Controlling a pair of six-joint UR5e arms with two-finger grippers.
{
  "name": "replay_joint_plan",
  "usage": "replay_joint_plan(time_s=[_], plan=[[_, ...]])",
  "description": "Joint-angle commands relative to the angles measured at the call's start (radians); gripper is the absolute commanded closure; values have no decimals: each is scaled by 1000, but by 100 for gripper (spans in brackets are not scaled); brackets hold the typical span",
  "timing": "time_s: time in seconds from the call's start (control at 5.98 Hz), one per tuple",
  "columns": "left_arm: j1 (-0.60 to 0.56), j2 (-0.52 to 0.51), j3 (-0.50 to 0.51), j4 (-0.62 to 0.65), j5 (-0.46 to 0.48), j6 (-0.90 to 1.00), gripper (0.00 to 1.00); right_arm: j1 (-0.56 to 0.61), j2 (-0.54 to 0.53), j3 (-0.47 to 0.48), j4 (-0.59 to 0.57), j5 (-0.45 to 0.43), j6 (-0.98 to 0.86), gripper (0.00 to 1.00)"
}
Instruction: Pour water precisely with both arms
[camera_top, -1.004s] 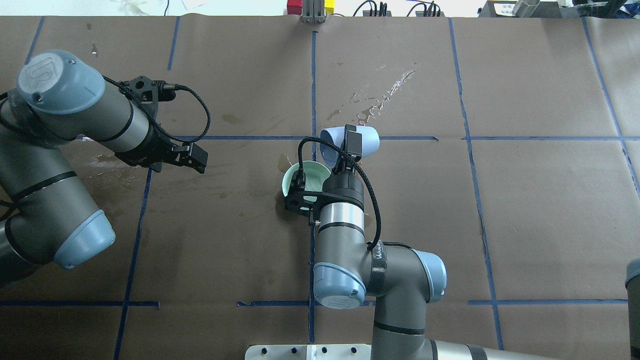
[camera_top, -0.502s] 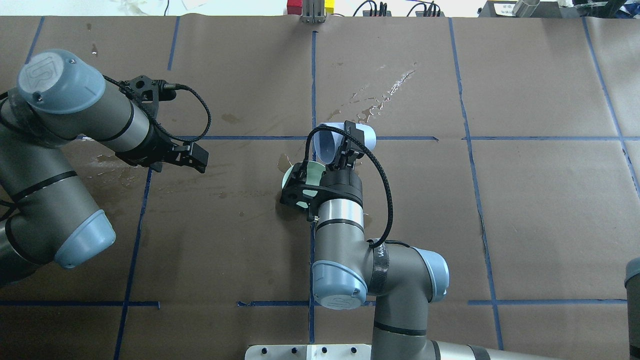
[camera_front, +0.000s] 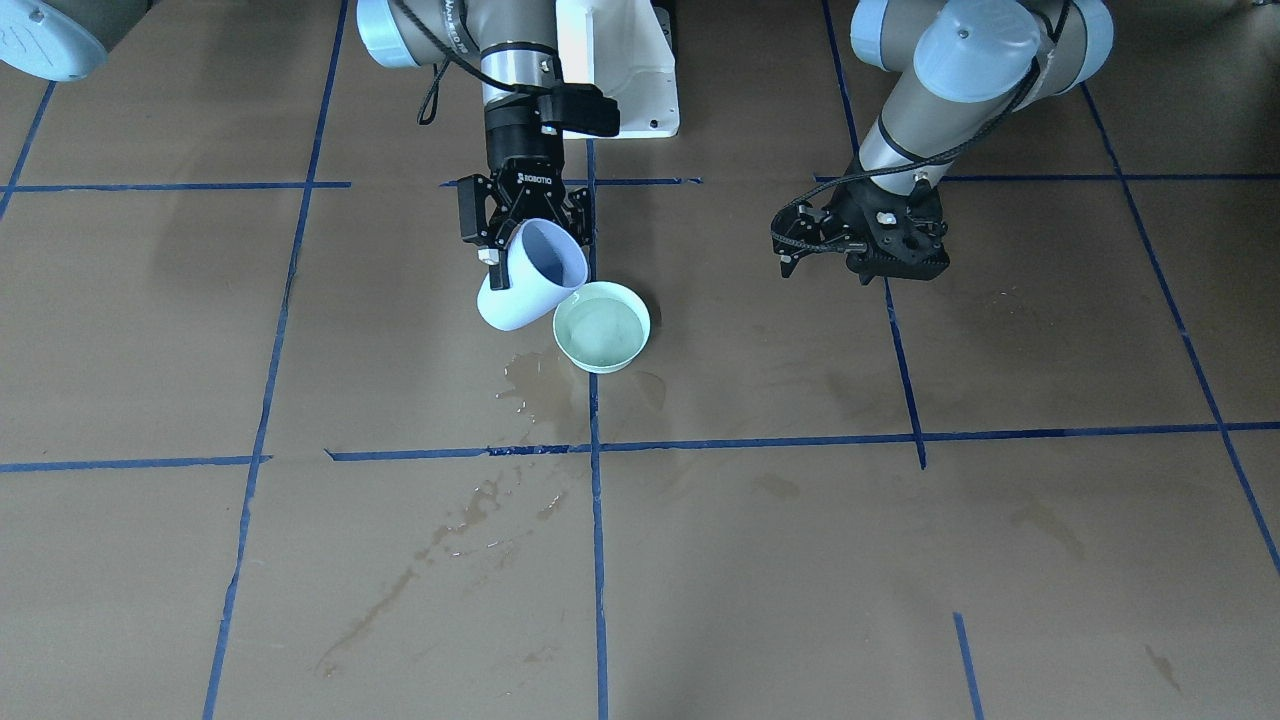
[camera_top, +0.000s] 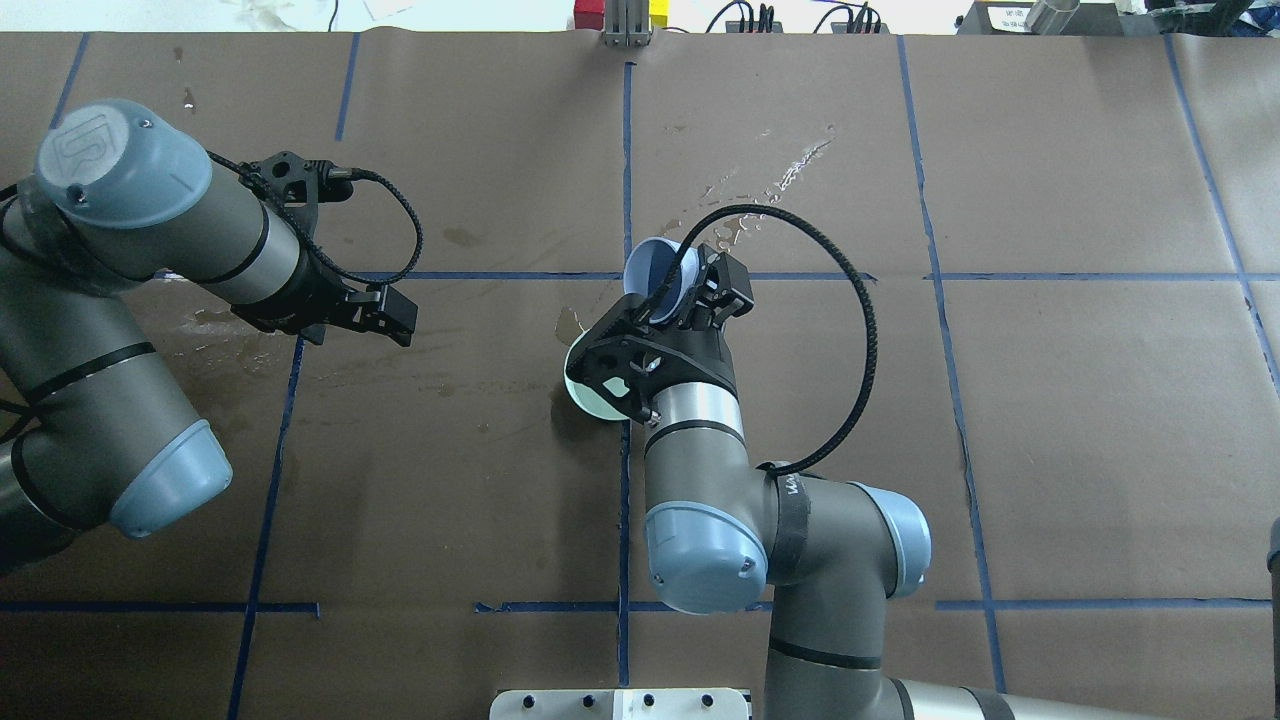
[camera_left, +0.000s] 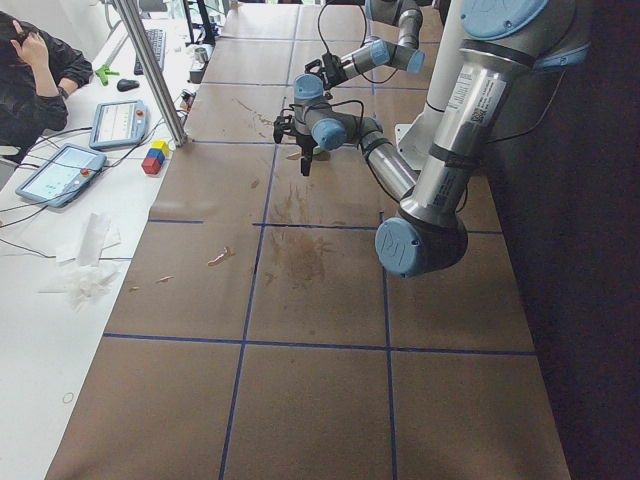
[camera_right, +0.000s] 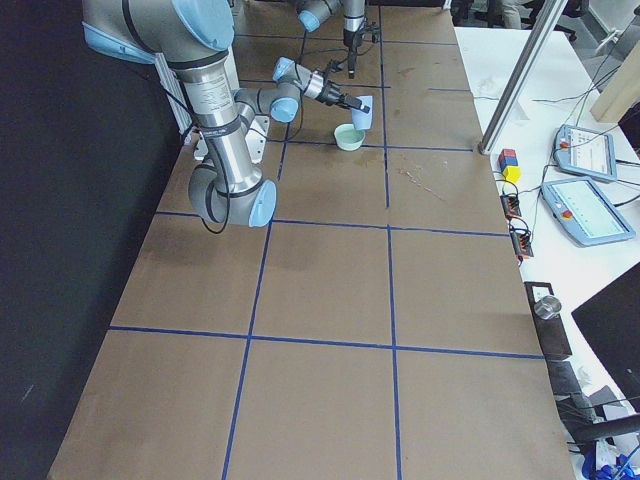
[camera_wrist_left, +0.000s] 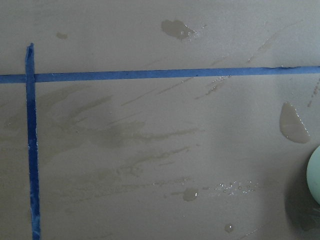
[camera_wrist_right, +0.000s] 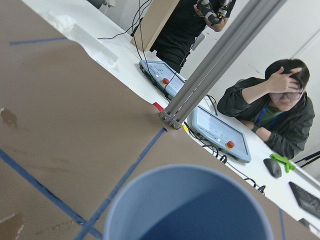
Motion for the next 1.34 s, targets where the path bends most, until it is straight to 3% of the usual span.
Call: replay_joint_plan(time_s=[0.0, 0.17, 0.33, 0.5, 1.0, 1.17], plan=[[0, -2, -2, 0, 0, 0, 0, 41, -55, 89, 20, 97, 182, 100], [0, -2, 0, 0, 0, 0, 0, 45, -118, 122, 105, 101, 192, 100], [0, 0, 0, 0, 0, 0, 0, 55, -166, 152, 116, 110, 243, 100], [0, 0, 0, -2, 0, 0, 0, 98, -200, 176, 118, 217, 466, 100], [2, -2, 2, -2, 0, 0, 0, 164, -498, 307, 122, 226, 494, 100], [2, -2, 0, -2, 0, 0, 0, 169, -587, 308, 244, 226, 500, 100]])
